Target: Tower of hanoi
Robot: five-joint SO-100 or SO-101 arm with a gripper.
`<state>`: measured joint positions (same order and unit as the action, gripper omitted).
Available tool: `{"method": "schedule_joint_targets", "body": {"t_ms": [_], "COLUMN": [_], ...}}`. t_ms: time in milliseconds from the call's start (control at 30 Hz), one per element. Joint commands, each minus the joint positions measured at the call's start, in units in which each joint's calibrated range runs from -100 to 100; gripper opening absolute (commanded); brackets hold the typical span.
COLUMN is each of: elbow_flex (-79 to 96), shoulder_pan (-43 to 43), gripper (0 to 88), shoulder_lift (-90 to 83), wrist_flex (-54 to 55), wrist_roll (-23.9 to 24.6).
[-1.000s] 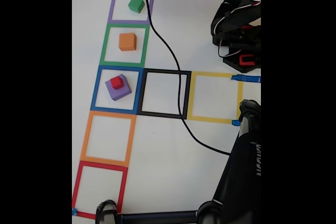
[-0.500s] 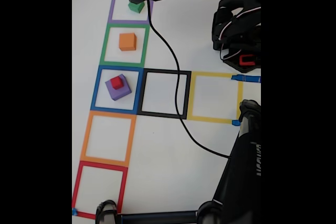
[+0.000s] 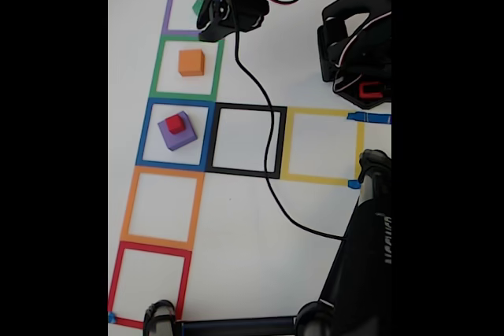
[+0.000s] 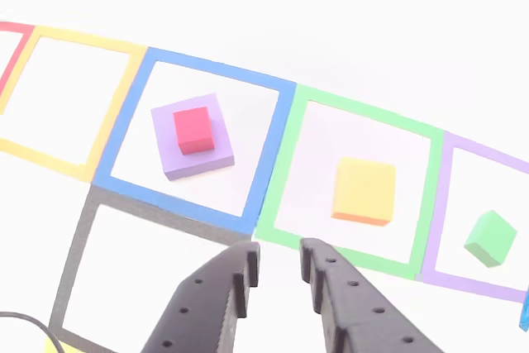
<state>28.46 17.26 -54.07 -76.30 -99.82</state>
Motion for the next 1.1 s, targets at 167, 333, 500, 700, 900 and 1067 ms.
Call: {"method": "schedule_joint_targets", "body": {"t_ms": [167,333,500,700,900,1067], "elbow_flex": [14.9,31.5,46.4,54.2,56.6,55.8], "shoulder_pan": [5.8,4.8,3.9,3.2,1.0,0.9], "gripper": [8.1,19.5,24.8,26.6,27.0,27.2], "shoulder_lift": [-4.6,-4.4,-0.8,7.0,20.8,32.0], "wrist_flex": [13.9,36.5,61.8,78.6,96.9,108.4], "wrist_roll": [-0.2,-0.2,-0.2,-0.2,-0.2,-0.2]}}
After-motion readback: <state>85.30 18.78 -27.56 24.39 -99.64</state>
